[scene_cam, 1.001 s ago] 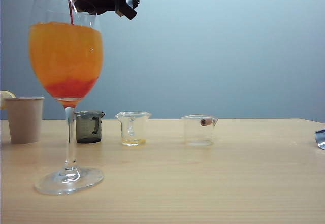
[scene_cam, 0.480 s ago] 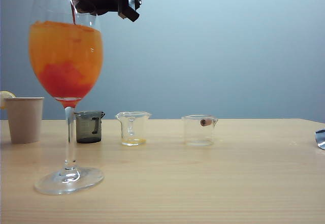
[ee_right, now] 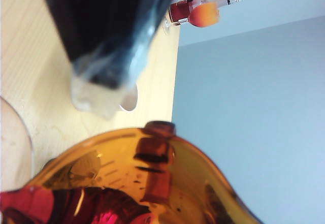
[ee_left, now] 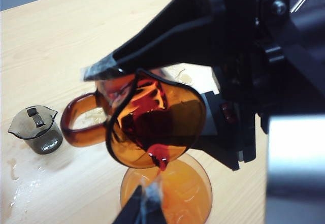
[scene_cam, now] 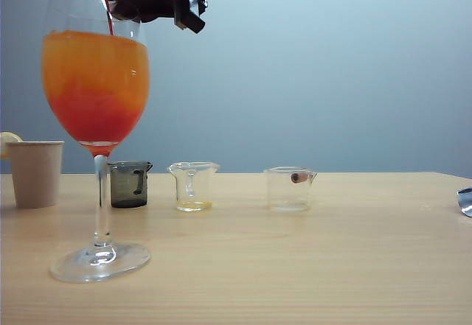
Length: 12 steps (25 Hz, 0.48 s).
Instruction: Pick up the fourth measuring cup from the left, pour the grenadine inside into the goblet, and finally put the measuring cup back in its original place.
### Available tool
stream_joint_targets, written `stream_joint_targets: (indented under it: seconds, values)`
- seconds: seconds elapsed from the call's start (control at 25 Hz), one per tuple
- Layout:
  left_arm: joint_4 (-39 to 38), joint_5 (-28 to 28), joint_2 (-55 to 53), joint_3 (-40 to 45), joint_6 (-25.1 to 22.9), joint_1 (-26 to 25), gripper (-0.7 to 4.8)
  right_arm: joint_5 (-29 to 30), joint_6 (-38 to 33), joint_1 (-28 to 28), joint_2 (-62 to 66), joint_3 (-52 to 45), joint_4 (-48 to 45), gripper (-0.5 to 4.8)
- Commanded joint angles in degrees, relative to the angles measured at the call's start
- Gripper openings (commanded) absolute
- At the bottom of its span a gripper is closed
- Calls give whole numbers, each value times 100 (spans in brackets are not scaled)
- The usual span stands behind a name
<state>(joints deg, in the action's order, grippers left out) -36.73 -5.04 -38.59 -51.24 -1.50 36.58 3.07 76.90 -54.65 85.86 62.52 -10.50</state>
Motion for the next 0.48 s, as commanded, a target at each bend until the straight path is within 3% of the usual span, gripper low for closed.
stream_joint_targets:
  seconds: [0.04,0.48]
  values:
    - [35,-39,11,-26,-2,-11,-5,-59,157,-7,-44,48,-177,-1]
    - [35,-39,0,-26,-2,-11,-5,-59,284,-9,-44,48,-184,-1]
